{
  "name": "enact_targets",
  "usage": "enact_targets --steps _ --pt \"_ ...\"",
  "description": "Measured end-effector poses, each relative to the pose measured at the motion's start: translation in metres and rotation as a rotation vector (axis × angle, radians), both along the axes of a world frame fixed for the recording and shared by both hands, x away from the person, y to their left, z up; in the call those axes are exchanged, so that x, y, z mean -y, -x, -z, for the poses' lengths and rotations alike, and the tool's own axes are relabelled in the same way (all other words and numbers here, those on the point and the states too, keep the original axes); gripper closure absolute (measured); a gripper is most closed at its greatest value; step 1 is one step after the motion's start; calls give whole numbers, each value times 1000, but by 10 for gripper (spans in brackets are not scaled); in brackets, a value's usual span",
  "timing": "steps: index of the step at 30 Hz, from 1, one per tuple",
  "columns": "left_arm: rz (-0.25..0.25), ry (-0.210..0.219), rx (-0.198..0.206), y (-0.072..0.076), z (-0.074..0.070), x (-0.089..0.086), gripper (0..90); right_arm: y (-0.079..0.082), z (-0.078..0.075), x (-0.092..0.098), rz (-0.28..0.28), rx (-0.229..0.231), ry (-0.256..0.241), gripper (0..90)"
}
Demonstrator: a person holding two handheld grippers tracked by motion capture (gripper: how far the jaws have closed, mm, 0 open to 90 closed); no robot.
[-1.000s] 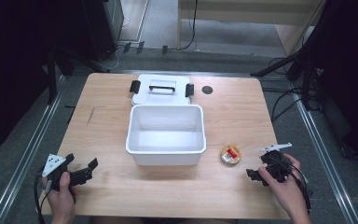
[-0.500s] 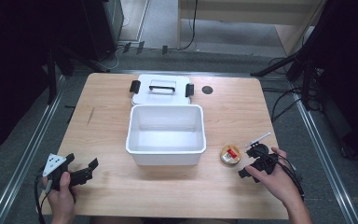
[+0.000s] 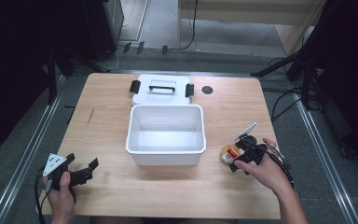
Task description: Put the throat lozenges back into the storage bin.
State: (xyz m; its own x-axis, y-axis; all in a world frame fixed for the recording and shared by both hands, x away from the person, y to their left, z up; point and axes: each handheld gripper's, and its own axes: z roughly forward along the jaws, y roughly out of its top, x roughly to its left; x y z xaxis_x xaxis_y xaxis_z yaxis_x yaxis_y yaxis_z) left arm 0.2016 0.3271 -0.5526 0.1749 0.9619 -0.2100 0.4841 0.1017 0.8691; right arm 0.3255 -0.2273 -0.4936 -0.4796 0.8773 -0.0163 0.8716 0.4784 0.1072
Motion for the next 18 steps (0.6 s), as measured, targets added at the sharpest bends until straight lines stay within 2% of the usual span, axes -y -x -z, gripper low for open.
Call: enact_targets --steps 7,13,17,18 --pt "1 0 -1 0 0 0 0 -8 1 -16 -34 3 14 33" --pt "2 0 -1 0 0 0 0 -18 3 -27 -18 -4 21 41" --pt "2 1 -2 0 0 0 0 -25 6 -34 6 9 44 78" --pt "1 1 -2 0 0 0 0 -28 7 -37 12 1 49 85"
